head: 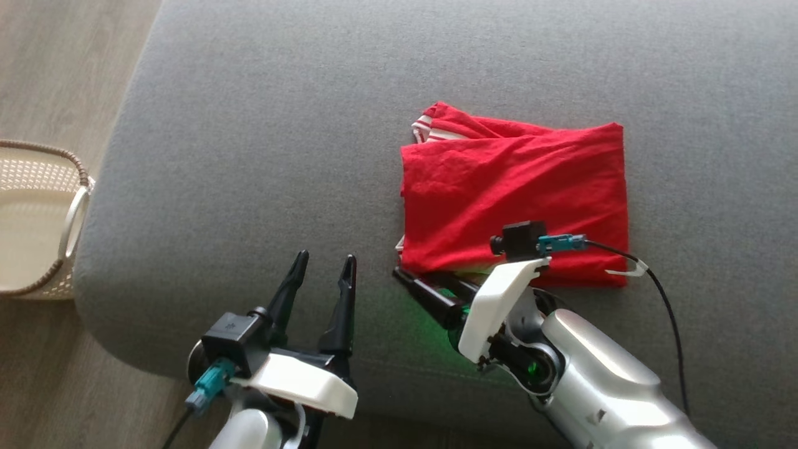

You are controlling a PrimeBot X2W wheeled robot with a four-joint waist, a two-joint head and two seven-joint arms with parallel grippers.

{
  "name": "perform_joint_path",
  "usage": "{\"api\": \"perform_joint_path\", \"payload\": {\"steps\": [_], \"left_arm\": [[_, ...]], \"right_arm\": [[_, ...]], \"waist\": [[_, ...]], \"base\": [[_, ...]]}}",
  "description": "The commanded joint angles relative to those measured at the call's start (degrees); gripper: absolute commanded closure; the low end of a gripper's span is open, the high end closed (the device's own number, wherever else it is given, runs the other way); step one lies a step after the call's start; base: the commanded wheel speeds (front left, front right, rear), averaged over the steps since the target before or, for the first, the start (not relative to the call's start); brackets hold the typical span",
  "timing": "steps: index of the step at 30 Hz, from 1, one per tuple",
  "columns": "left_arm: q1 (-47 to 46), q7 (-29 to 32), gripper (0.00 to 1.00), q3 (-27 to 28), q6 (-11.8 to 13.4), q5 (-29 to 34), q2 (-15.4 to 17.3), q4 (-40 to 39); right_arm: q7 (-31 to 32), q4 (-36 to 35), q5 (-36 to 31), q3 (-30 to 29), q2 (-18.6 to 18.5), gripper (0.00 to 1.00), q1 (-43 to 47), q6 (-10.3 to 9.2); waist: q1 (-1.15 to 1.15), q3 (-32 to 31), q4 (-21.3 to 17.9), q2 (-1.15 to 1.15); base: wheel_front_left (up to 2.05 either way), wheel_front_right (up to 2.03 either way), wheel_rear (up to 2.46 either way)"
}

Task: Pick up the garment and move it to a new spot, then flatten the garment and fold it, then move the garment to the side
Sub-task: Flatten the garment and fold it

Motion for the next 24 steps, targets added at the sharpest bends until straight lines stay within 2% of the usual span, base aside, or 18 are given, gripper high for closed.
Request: {"api": "perform_joint_path", "payload": {"steps": [1, 6, 11, 16, 24], "left_arm": [[-1.9, -0.7, 0.0, 1.6, 0.0, -0.3, 0.2, -1.7], [-1.7, -0.7, 0.0, 2.0, 0.4, -0.1, 0.4, -1.9], [-1.5, -0.7, 0.0, 2.6, 0.7, 0.0, 0.7, -2.4], [-1.0, -0.7, 0.0, 3.5, 1.5, 0.1, 0.9, -2.8], [1.0, -0.5, 0.0, 5.4, 3.5, -0.5, 1.7, -3.9]], "right_arm": [[0.2, -0.4, 0.0, 0.8, 0.9, 0.0, -0.9, -0.01], [1.1, -1.9, -0.7, 1.2, 0.8, 0.0, -0.6, -0.01], [-2.1, -7.7, -3.2, -0.8, -1.6, 0.0, 0.7, -0.01], [-8.1, -11.2, -9.9, -4.7, -4.5, 0.0, 2.4, -0.01], [-12.8, -13.8, -16.4, -12.7, -3.4, 0.0, 7.6, -0.01]], "waist": [[0.0, 0.0, -0.3, 0.0], [0.0, -0.4, -2.2, 0.0], [0.0, -1.1, -4.8, 0.0], [0.0, -2.9, -7.5, 0.0], [0.0, -7.1, -10.5, 0.0]], "base": [[0.0, 0.0, 0.0], [0.0, 0.0, 0.0], [0.0, 0.0, 0.0], [0.0, 0.0, 0.0], [0.0, 0.0, 0.0]]}}
